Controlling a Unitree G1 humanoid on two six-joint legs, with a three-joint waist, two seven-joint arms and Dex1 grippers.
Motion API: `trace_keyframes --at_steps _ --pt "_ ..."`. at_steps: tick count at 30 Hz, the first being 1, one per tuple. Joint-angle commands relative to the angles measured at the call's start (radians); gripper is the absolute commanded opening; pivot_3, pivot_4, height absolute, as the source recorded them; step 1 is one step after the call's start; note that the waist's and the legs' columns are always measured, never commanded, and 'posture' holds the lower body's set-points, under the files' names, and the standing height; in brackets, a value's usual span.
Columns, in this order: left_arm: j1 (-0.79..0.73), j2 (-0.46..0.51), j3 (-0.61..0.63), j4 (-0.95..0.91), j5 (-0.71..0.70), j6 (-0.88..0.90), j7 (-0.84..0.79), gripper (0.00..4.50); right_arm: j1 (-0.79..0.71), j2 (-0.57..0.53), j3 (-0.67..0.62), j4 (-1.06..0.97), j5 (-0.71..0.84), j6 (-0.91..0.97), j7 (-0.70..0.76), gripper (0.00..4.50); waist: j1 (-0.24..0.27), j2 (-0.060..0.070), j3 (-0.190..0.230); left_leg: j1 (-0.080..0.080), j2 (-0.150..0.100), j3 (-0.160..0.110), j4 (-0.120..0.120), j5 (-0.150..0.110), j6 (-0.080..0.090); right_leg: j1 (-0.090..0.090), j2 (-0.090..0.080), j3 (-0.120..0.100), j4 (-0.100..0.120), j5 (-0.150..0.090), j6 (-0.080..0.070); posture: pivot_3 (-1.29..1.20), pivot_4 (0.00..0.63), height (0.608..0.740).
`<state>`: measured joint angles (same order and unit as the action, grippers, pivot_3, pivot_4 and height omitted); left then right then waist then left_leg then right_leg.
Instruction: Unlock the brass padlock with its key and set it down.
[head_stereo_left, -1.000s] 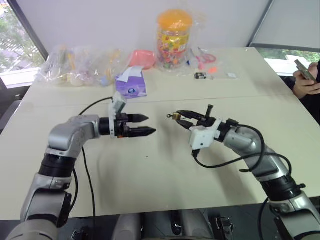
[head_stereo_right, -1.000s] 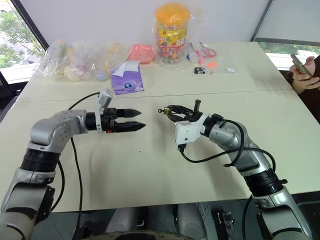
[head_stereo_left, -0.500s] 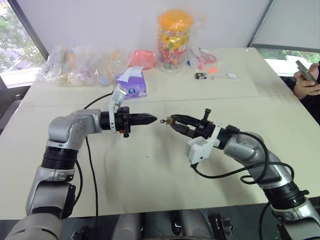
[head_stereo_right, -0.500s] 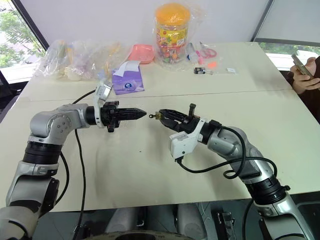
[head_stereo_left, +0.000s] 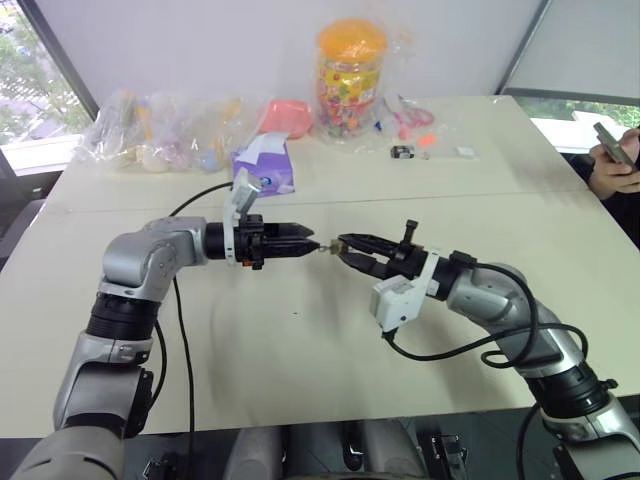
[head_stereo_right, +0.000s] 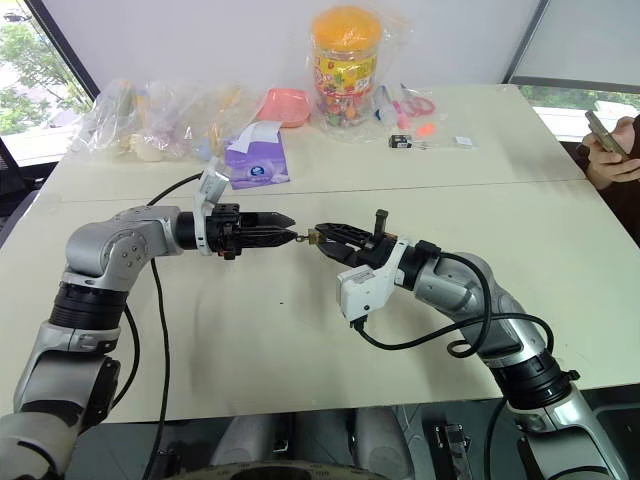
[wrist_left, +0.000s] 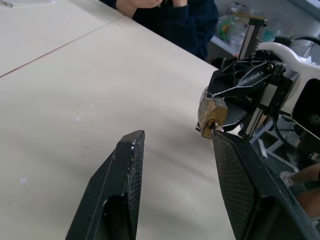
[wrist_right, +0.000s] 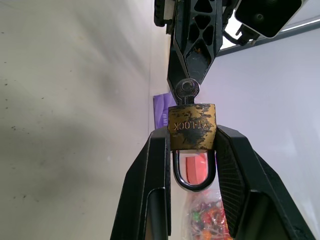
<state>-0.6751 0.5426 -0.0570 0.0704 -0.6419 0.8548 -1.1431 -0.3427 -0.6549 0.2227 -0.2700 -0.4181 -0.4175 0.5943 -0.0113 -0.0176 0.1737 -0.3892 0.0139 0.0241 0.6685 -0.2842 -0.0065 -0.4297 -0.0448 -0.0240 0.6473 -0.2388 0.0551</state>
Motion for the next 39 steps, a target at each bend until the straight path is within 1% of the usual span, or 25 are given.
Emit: trace_keyframes --at_steps 1,11,20,27,30,31,33,39 --pt "-0.024 0.003 -0.007 -0.026 -0.009 -0.016 -0.034 2.22 -0.026 0.006 -0.021 -0.028 0.013 0.009 -0.006 0.66 0.0 0.0 0.0 0.0 0.0 0.0 0.0 0.0 0.0 0.0 0.0 0.0 0.0 0.0 0.0 0.0 0.15 0.737" --pt "0.003 0.052 0.007 -0.07 -0.023 -0.001 -0.061 2.22 -0.044 -0.007 -0.036 -0.002 0.01 0.013 -0.01 0.66 0.0 0.0 0.0 0.0 0.0 0.0 0.0 0.0 0.0 0.0 0.0 0.0 0.0 0.0 0.0 0.0 0.15 0.737" --pt "-0.012 0.0 0.002 -0.066 -0.022 -0.003 -0.02 2.22 -0.04 0.018 -0.01 -0.041 0.016 0.028 0.006 0.66 0.0 0.0 0.0 0.0 0.0 0.0 0.0 0.0 0.0 0.0 0.0 0.0 0.0 0.0 0.0 0.0 0.15 0.737" --pt "-0.004 -0.012 0.001 -0.066 -0.022 -0.004 -0.013 2.22 -0.027 0.018 -0.011 -0.059 0.016 0.038 0.012 0.66 0.0 0.0 0.0 0.0 0.0 0.0 0.0 0.0 0.0 0.0 0.0 0.0 0.0 0.0 0.0 0.0 0.15 0.737" --pt "-0.006 -0.018 0.001 -0.062 -0.021 -0.008 -0.011 1.37 -0.026 0.018 -0.011 -0.062 0.015 0.042 0.013 0.66 0.0 0.0 0.0 0.0 0.0 0.0 0.0 0.0 0.0 0.0 0.0 0.0 0.0 0.0 0.0 0.0 0.15 0.737" --pt "-0.007 -0.02 0.0 -0.061 -0.02 -0.009 -0.011 0.84 -0.025 0.018 -0.012 -0.063 0.015 0.043 0.013 0.66 0.0 0.0 0.0 0.0 0.0 0.0 0.0 0.0 0.0 0.0 0.0 0.0 0.0 0.0 0.0 0.0 0.15 0.737" --pt "-0.007 -0.025 -0.001 -0.063 -0.021 -0.006 -0.008 0.02 -0.021 0.017 -0.012 -0.067 0.016 0.043 0.015 0.66 0.0 0.0 0.0 0.0 0.0 0.0 0.0 0.0 0.0 0.0 0.0 0.0 0.0 0.0 0.0 0.0 0.15 0.737" --pt "-0.009 -0.025 -0.007 -0.071 -0.022 -0.003 -0.015 0.02 -0.022 0.015 -0.012 -0.068 0.017 0.048 0.02 0.66 0.0 0.0 0.0 0.0 0.0 0.0 0.0 0.0 0.0 0.0 0.0 0.0 0.0 0.0 0.0 0.0 0.15 0.737"
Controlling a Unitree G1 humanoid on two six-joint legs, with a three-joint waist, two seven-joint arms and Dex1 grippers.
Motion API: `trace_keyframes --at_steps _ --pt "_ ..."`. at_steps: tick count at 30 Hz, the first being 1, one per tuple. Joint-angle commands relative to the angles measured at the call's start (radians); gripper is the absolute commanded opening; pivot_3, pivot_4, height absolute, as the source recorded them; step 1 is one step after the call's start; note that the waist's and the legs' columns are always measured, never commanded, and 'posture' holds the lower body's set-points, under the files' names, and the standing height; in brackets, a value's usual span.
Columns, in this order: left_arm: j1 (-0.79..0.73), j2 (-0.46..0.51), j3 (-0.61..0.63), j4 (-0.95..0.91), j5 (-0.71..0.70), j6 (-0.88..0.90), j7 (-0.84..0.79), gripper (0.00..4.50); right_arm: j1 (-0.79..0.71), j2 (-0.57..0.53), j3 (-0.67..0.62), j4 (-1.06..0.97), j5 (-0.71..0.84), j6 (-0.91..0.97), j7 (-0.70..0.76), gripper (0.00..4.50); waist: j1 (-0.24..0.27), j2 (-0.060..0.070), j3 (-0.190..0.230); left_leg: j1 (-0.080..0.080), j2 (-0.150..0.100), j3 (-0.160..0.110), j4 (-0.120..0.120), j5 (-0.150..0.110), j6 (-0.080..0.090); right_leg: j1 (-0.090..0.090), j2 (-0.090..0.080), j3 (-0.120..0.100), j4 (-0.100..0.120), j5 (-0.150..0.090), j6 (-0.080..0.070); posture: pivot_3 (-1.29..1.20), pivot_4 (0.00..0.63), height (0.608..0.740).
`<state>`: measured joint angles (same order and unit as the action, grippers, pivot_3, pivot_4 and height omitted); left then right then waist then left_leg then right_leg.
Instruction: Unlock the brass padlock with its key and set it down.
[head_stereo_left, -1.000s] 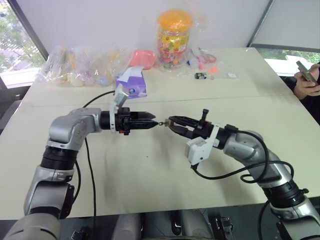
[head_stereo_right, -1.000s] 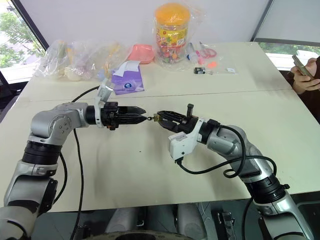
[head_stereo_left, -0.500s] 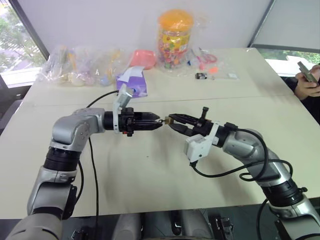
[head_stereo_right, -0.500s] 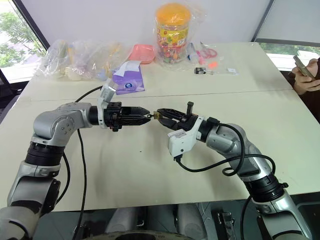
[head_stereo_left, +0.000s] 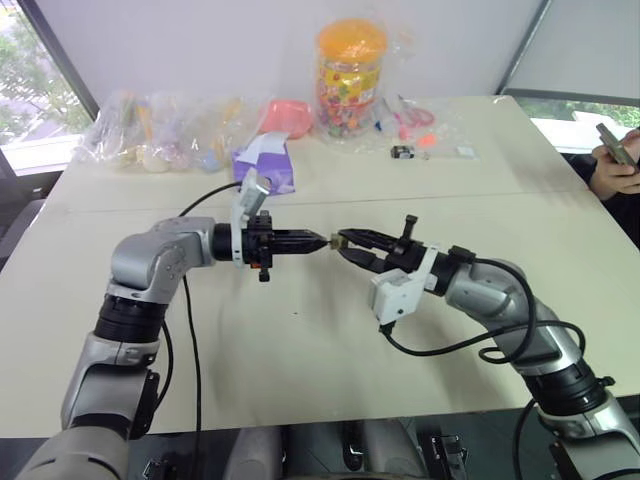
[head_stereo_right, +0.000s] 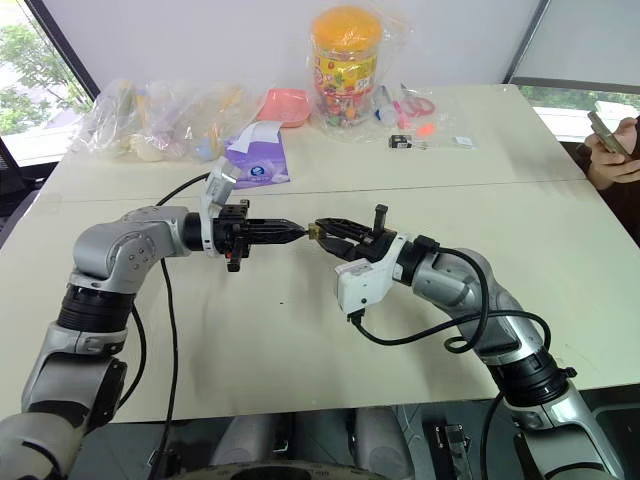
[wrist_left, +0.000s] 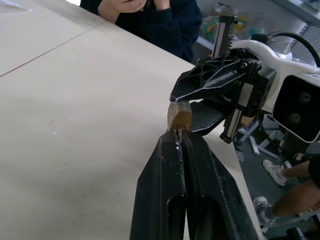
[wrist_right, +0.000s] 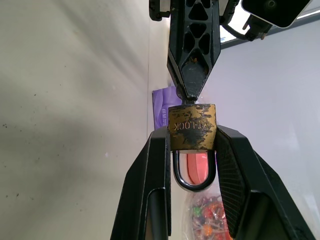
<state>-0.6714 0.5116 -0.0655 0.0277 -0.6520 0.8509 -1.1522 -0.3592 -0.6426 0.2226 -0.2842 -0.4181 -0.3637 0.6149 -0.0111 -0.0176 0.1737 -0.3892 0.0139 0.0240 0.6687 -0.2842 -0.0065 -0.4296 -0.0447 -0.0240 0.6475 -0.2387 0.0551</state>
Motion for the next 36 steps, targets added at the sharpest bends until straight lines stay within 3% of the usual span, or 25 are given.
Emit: trace_keyframes --at_steps 1,14,30,36 --pt "-0.01 0.008 -0.005 -0.035 -0.004 -0.007 -0.007 0.02 -0.005 0.002 -0.012 -0.056 0.019 -0.005 0.002 0.66 -0.001 0.0 0.0 0.0 0.0 0.0 0.0 0.0 0.0 0.0 0.0 0.0 0.0 0.0 0.0 0.0 0.15 0.737" --pt "0.049 0.006 -0.082 -0.065 0.185 -0.344 -0.01 0.02 -0.038 0.015 -0.006 -0.093 0.195 0.141 0.144 0.66 0.0 0.0 0.0 0.0 0.0 0.0 0.0 0.0 0.0 0.0 0.0 0.0 0.0 0.0 0.0 0.0 0.15 0.737" --pt "0.04 -0.019 -0.09 -0.006 0.313 -0.635 -0.034 0.02 -0.036 -0.006 0.017 -0.098 0.237 0.172 0.244 0.66 0.001 0.0 0.0 0.0 0.0 0.0 0.0 0.0 0.0 0.0 0.0 0.0 0.0 0.0 0.0 0.0 0.15 0.737" --pt "0.025 -0.031 -0.115 0.045 0.419 -0.899 -0.045 0.02 -0.042 -0.009 0.031 -0.072 0.249 0.169 0.284 0.66 0.002 0.0 0.0 0.0 0.0 0.0 0.0 0.0 0.0 0.0 0.0 0.0 0.0 0.0 0.0 0.0 0.15 0.737"
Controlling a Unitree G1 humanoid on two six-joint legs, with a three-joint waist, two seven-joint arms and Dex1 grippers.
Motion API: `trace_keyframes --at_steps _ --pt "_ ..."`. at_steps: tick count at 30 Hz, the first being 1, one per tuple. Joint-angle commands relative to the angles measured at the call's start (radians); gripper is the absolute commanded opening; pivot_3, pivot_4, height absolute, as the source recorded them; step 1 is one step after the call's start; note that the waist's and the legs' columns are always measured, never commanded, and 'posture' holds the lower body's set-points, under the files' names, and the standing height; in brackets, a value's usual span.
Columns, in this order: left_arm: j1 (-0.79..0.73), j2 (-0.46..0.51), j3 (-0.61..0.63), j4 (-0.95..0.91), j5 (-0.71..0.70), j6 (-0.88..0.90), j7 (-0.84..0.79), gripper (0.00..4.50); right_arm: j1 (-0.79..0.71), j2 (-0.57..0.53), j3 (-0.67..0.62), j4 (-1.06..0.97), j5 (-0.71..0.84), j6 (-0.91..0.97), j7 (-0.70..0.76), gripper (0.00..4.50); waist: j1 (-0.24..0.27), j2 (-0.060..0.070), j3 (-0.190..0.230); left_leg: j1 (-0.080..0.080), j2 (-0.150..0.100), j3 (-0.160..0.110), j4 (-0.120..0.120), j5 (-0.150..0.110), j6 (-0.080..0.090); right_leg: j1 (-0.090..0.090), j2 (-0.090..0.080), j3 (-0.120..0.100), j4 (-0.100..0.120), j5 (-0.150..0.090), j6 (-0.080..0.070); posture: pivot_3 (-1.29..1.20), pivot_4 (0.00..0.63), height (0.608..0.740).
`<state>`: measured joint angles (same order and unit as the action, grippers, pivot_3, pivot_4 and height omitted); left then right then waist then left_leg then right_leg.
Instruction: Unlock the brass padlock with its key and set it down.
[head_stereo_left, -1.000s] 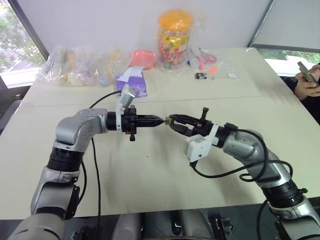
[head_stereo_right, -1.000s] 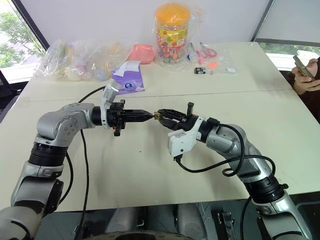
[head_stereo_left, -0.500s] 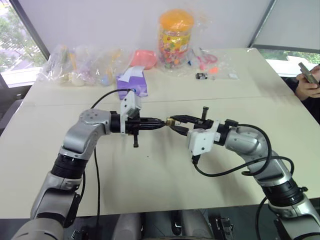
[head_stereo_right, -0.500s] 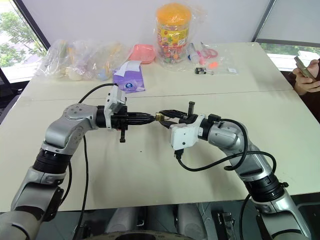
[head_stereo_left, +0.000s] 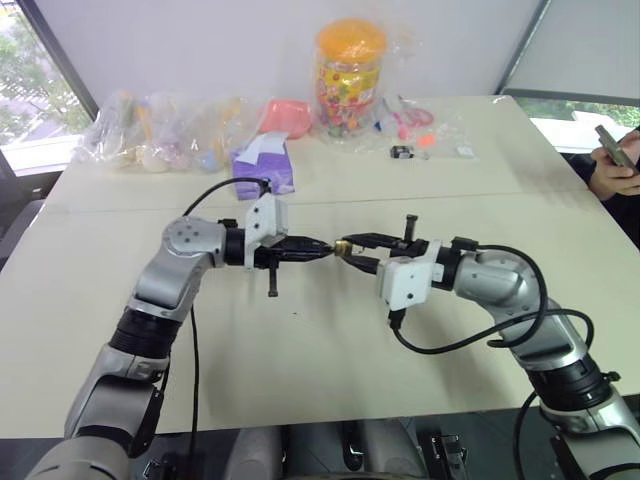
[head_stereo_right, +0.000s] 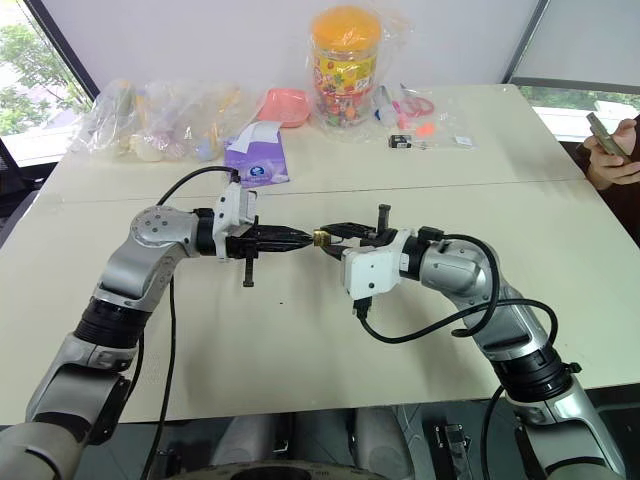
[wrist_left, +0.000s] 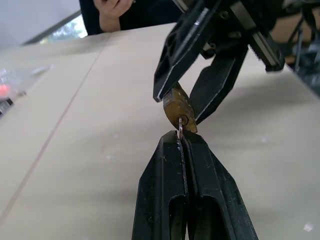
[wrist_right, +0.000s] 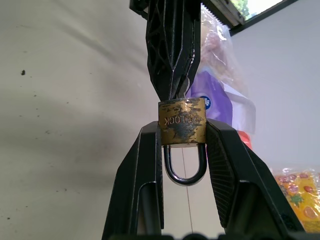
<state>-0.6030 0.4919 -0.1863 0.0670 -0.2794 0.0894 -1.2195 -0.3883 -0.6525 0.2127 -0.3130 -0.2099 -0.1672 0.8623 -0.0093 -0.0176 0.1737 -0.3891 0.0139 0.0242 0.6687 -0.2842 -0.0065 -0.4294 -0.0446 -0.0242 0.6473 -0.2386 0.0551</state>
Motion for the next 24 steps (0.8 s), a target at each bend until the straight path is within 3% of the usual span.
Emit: trace_keyframes --at_steps 1,5,8,11,14,21,24 --pt "-0.046 -0.014 0.004 0.016 0.06 -0.171 0.024 0.02 -0.015 0.001 0.043 -0.04 0.039 -0.029 0.04 0.66 0.0 0.0 0.0 0.0 0.0 0.0 0.0 0.0 0.0 0.0 0.0 0.0 0.0 0.0 0.0 0.0 0.15 0.737" --pt "-0.067 -0.023 -0.005 0.064 0.119 -0.329 0.04 0.02 -0.019 0.0 0.051 -0.032 0.04 -0.033 0.058 0.66 0.001 0.0 0.0 0.0 0.0 0.0 0.0 0.0 0.0 0.0 0.0 0.0 0.0 0.0 0.0 0.0 0.15 0.737" --pt "-0.07 -0.032 0.004 0.072 0.094 -0.279 0.05 0.02 -0.024 0.001 0.051 -0.023 0.037 -0.041 0.06 0.66 0.0 0.0 0.0 0.0 0.0 0.0 0.0 0.0 0.0 0.0 0.0 0.0 0.0 0.0 0.0 0.0 0.15 0.737" --pt "-0.057 -0.025 0.032 0.019 -0.022 0.033 0.058 0.02 -0.032 0.0 0.045 -0.018 0.039 -0.041 0.06 0.66 -0.001 0.0 0.0 0.0 0.0 0.0 0.0 0.0 0.0 0.0 0.0 0.0 0.0 0.0 0.0 0.0 0.15 0.737" --pt "-0.049 0.012 0.069 -0.061 -0.225 0.465 0.053 0.02 -0.04 -0.003 0.036 -0.016 0.041 -0.038 0.059 0.66 -0.006 0.0 0.0 0.0 0.0 0.0 0.0 0.0 0.0 0.0 0.0 0.0 0.0 0.0 0.0 0.0 0.15 0.737" --pt "-0.075 0.041 0.223 -0.047 -0.584 1.042 0.08 0.02 -0.062 -0.014 0.017 -0.002 0.045 -0.037 0.048 0.66 -0.004 0.0 0.0 0.0 0.001 -0.002 0.0 0.0 0.0 0.0 0.001 -0.001 0.001 0.0 0.001 0.0 0.15 0.737" --pt "-0.085 0.043 0.255 -0.018 -0.612 1.097 0.105 0.86 -0.063 -0.021 0.011 0.004 0.048 -0.038 0.046 0.66 -0.001 0.0 0.0 0.0 0.001 -0.002 0.001 0.0 0.0 0.0 0.001 -0.001 0.001 0.0 0.001 0.0 0.15 0.737"
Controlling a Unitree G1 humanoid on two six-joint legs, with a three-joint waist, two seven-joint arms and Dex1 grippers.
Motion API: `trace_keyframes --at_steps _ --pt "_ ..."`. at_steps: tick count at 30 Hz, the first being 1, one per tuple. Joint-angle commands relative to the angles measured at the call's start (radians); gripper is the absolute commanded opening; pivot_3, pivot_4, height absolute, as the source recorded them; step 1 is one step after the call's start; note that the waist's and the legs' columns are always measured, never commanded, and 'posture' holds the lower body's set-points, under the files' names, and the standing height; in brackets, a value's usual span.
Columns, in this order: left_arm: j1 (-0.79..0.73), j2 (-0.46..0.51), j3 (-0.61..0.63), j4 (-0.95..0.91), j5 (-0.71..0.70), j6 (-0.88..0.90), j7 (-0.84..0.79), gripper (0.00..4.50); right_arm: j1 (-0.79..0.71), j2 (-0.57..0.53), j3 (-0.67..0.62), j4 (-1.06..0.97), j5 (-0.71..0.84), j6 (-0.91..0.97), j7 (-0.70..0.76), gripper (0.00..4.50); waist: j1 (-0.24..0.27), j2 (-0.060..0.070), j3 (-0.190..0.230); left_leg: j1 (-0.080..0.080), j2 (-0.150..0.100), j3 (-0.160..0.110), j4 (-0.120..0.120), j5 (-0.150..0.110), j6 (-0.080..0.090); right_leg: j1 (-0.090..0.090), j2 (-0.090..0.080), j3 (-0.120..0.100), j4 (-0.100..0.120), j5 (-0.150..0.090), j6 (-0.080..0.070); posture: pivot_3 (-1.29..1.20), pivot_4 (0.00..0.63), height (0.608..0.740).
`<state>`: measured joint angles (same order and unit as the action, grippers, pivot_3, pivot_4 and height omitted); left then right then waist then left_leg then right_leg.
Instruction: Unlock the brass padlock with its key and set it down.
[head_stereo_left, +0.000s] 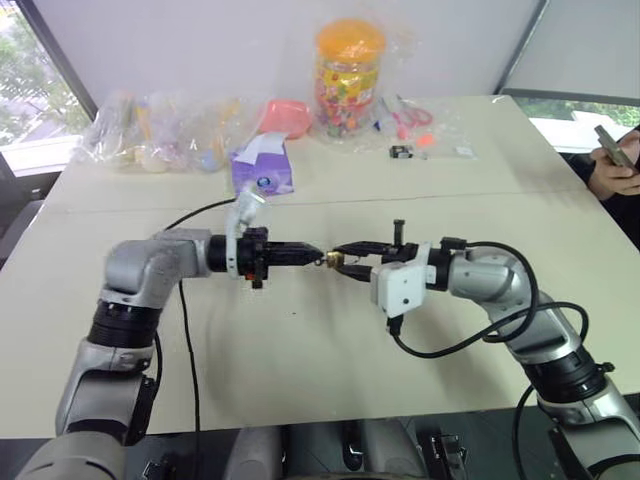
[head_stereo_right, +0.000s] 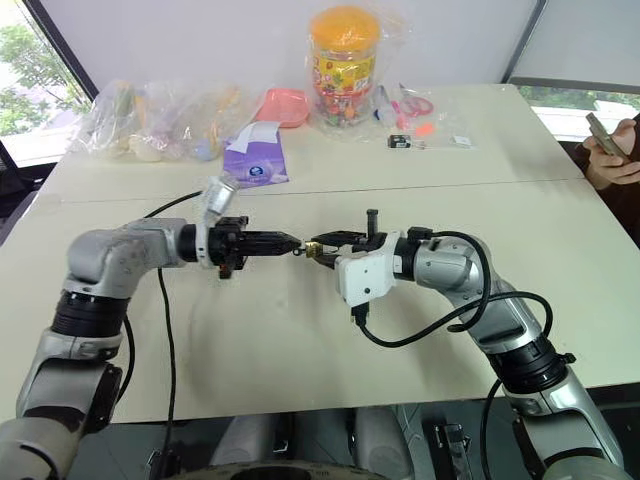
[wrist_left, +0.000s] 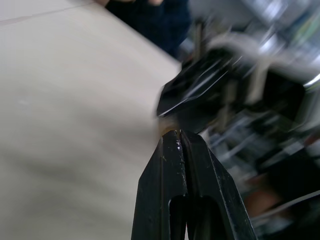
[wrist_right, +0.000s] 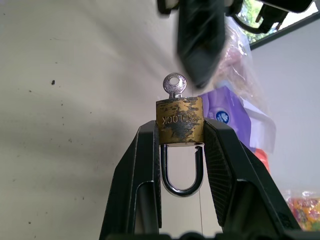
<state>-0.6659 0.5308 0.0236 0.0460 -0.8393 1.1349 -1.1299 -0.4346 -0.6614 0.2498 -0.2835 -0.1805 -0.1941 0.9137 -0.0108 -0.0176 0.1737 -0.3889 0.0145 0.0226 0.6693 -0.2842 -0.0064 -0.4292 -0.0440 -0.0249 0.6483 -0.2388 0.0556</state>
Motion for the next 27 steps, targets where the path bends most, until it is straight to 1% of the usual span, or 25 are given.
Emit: trace_keyframes --at_steps 1,5,8,11,16,21,23,25,27 --pt "-0.024 0.005 0.049 0.008 -0.054 0.056 0.02 1.29 -0.017 -0.014 -0.027 -0.025 0.018 -0.012 -0.006 0.66 0.0 0.0 0.0 0.0 0.0 0.0 0.0 0.0 0.0 0.0 0.0 0.0 0.0 0.0 0.0 0.0 0.15 0.737" --pt "-0.012 0.007 0.033 -0.013 -0.04 0.041 0.026 3.07 -0.013 -0.02 -0.027 -0.029 0.019 -0.01 -0.009 0.66 0.0 0.0 0.0 0.0 -0.001 0.0 0.0 0.0 0.0 0.0 -0.001 0.0 0.0 0.0 0.0 0.0 0.15 0.737" --pt "0.01 -0.001 -0.009 -0.051 -0.006 0.001 0.028 3.07 -0.017 -0.019 -0.025 -0.034 0.019 -0.004 -0.01 0.66 0.0 0.0 0.0 0.0 -0.001 0.0 0.0 0.0 0.0 0.0 -0.001 0.0 0.0 0.0 0.0 0.0 0.15 0.737" --pt "0.038 -0.021 -0.076 -0.07 0.085 -0.113 0.054 3.07 -0.02 -0.016 -0.023 -0.04 0.018 0.0 -0.012 0.66 0.0 0.0 0.0 0.0 -0.001 0.0 0.0 0.0 0.0 0.0 -0.001 0.001 0.0 0.0 0.0 0.0 0.15 0.737" --pt "0.048 -0.05 -0.107 -0.07 0.12 -0.176 0.061 3.07 -0.02 -0.014 -0.021 -0.048 0.016 0.006 -0.014 0.66 0.001 0.0 0.0 0.0 -0.001 0.0 0.0 0.0 -0.001 0.0 -0.001 0.001 0.0 0.0 0.0 0.0 0.15 0.737" --pt "0.035 -0.091 -0.095 -0.041 0.133 -0.21 0.092 3.07 -0.022 -0.012 -0.02 -0.053 0.016 0.012 -0.016 0.66 0.001 0.0 0.0 0.0 -0.001 0.0 0.0 0.0 -0.001 0.0 -0.001 0.001 0.0 0.0 0.0 0.0 0.15 0.737" --pt "0.034 -0.107 -0.094 -0.037 0.137 -0.22 0.104 2.5 -0.02 -0.013 -0.019 -0.056 0.015 0.012 -0.016 0.66 0.001 0.0 0.0 0.0 -0.001 0.0 0.0 0.0 -0.001 0.0 -0.001 0.001 0.0 0.0 0.0 0.0 0.15 0.737" --pt "0.032 -0.117 -0.092 -0.036 0.134 -0.221 0.111 1.8 -0.022 -0.012 -0.019 -0.057 0.014 0.015 -0.017 0.66 0.0 0.0 0.0 0.0 -0.001 0.0 0.0 0.0 -0.001 0.0 -0.001 0.001 0.0 0.0 0.0 0.0 0.15 0.737" --pt "0.034 -0.124 -0.093 -0.036 0.135 -0.226 0.114 0.85 -0.019 -0.013 -0.019 -0.061 0.013 0.017 -0.017 0.66 0.001 0.0 0.0 0.0 -0.001 0.0 0.0 0.0 -0.001 0.0 -0.001 0.001 0.0 0.0 0.0 0.0 0.15 0.737"
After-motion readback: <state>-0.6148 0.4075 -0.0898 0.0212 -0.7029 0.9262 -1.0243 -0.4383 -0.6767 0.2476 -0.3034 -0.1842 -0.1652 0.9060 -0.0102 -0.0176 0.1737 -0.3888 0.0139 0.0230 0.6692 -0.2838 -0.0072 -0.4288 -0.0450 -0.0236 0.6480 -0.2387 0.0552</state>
